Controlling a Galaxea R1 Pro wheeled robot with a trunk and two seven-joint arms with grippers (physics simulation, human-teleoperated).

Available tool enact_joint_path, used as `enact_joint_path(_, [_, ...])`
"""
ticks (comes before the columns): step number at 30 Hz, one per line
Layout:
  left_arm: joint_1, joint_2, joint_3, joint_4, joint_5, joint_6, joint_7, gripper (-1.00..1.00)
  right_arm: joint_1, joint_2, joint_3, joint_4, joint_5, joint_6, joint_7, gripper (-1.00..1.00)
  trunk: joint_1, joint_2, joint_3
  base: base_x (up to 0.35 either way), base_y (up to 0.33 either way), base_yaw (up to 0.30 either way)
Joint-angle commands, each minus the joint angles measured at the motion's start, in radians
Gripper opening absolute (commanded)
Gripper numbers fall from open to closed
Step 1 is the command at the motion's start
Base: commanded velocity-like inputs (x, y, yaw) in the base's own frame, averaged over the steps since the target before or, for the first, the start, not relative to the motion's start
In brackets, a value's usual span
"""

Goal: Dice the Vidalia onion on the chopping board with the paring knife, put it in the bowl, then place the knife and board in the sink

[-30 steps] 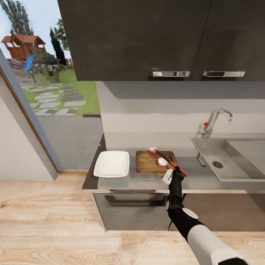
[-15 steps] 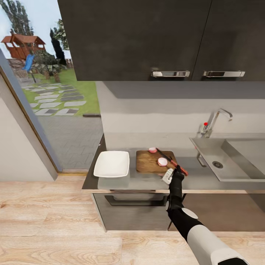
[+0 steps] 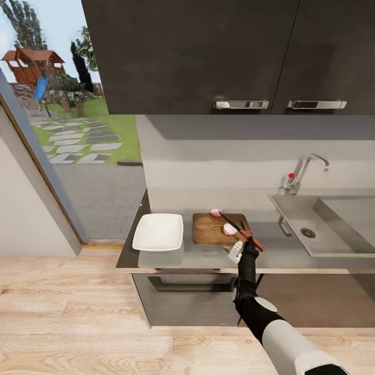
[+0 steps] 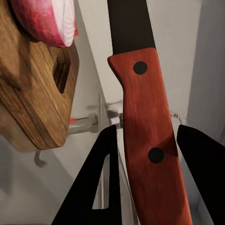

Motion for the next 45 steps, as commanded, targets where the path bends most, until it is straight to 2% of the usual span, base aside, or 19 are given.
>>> enact_joint_path(1, [0.000, 0.000, -0.008, -0.001, 0.003, -0.001, 0.005, 1.00, -0.001, 0.000, 0.001, 0.001, 0.008, 0.010, -0.002, -1.00, 0.001, -0.002, -0.002, 0.000, 0.000, 0.000])
enact_joint_path(12, [0.000, 0.000, -0.008, -0.001, 0.003, -0.001, 0.005, 1.00, -0.001, -0.001, 0.001, 0.002, 0.011, 0.013, 0.001, -1.00, 0.001, -0.002, -0.002, 0.000, 0.000, 0.000])
enact_joint_path(37, [0.000, 0.000, -0.008, -0.001, 0.003, -0.001, 0.005, 1.00, -0.001, -0.001, 0.008, 0.000, 0.023, 0.097, 0.002, -1.00, 0.001, -0.002, -0.002, 0.000, 0.000, 0.000])
enact_joint_path(45, [0.000, 0.000, -0.008, -0.001, 0.004, -0.001, 0.005, 1.00, -0.001, 0.000, 0.060, 0.000, 0.024, 0.104, 0.003, -1.00, 0.001, -0.002, -0.002, 0.000, 0.000, 0.000])
